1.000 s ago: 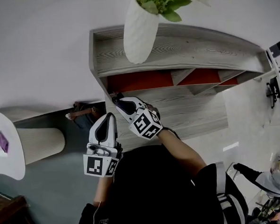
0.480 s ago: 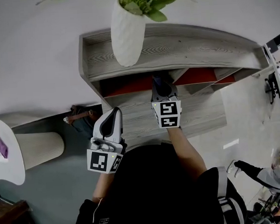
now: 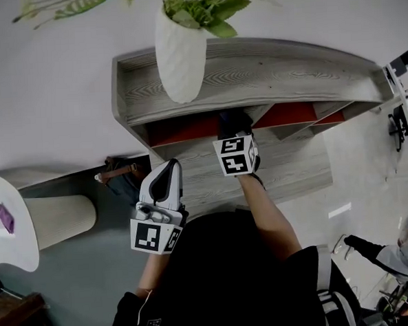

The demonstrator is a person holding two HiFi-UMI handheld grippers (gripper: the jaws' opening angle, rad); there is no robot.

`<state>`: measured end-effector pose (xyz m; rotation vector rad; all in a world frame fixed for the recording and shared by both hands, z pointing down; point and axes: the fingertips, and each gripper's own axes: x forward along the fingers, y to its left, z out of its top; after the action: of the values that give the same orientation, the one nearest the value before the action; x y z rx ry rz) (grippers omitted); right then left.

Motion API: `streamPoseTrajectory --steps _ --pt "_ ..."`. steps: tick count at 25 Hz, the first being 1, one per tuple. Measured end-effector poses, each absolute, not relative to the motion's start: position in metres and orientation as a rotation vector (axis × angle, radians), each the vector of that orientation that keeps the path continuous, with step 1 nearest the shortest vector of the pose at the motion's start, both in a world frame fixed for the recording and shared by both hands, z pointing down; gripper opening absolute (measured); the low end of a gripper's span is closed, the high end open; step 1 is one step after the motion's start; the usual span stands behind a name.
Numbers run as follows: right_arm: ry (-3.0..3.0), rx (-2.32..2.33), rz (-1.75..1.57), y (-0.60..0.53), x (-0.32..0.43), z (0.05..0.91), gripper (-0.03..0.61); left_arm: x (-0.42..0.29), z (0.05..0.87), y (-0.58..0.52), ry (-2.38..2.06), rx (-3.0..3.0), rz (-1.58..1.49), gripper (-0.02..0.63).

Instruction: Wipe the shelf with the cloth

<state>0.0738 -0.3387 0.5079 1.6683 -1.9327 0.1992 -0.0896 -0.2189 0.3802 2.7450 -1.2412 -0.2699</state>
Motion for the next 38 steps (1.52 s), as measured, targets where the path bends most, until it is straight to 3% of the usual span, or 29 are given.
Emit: streamPoseTrajectory --steps 38 --pt "-2.009 1.267 0.050 -0.386 -0.022 0.523 0.054 -0.128 0.385 -0.194 -1.471 2.613 -0.266 0.005"
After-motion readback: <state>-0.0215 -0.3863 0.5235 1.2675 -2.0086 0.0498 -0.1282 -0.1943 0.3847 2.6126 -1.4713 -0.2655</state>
